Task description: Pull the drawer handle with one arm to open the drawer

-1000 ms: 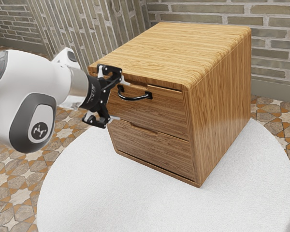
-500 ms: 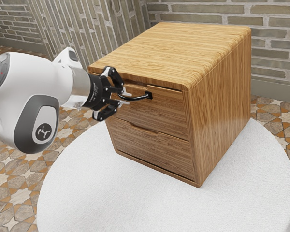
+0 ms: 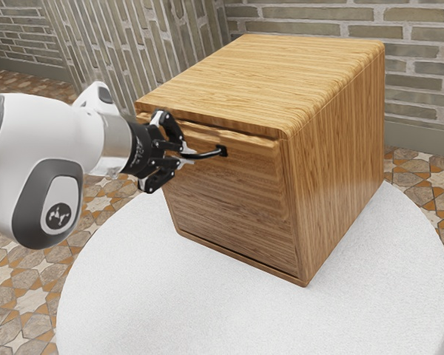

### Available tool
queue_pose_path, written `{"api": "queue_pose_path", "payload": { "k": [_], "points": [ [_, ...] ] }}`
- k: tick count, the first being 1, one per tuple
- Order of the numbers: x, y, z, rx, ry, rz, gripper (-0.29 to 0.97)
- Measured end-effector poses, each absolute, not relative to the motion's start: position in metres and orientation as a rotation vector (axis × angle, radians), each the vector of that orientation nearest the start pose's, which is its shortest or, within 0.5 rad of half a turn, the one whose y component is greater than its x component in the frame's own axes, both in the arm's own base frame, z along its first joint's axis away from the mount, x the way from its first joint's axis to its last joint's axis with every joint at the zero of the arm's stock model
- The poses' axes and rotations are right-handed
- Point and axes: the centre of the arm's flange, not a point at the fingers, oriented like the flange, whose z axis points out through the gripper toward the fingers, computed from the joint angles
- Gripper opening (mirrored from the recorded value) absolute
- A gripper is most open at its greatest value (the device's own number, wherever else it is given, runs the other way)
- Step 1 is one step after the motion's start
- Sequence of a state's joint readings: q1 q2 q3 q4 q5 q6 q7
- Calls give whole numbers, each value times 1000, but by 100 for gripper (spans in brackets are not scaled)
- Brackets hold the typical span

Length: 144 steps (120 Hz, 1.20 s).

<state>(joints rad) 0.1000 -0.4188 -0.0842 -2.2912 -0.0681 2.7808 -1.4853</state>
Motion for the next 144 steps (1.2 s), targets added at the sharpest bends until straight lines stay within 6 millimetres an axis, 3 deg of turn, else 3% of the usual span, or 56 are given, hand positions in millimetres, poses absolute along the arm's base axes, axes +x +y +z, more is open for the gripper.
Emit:
{"api": "queue_pose_path", "payload": {
  "k": [20,57,99,144],
  "points": [
    [448,2,626,1698,1650,877,-11],
    [419,-2,619,1700,1646,889,-10],
    [361,-6,614,1674,1622,942,-11],
    [315,-9,606,1632,1604,981,-11]
  ]
}}
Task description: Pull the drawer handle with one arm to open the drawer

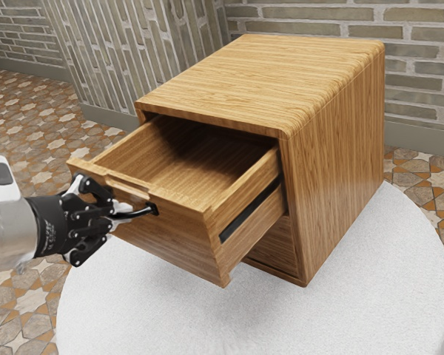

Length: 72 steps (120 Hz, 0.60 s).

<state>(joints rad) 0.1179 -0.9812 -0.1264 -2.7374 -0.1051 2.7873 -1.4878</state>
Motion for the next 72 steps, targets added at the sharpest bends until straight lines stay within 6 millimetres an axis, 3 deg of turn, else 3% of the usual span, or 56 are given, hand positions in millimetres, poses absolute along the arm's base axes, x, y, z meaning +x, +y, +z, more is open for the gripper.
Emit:
{"api": "queue_pose_path", "payload": {
  "k": [23,45,61,69,72],
  "points": [
    [289,-10,599,1583,1604,978,-11],
    [265,-21,611,1544,1561,1014,-11],
    [242,-62,664,1623,1404,1131,20],
    [221,-87,720,1677,1358,1124,33],
    [221,-92,736,1714,1373,1092,37]
  ]
}}
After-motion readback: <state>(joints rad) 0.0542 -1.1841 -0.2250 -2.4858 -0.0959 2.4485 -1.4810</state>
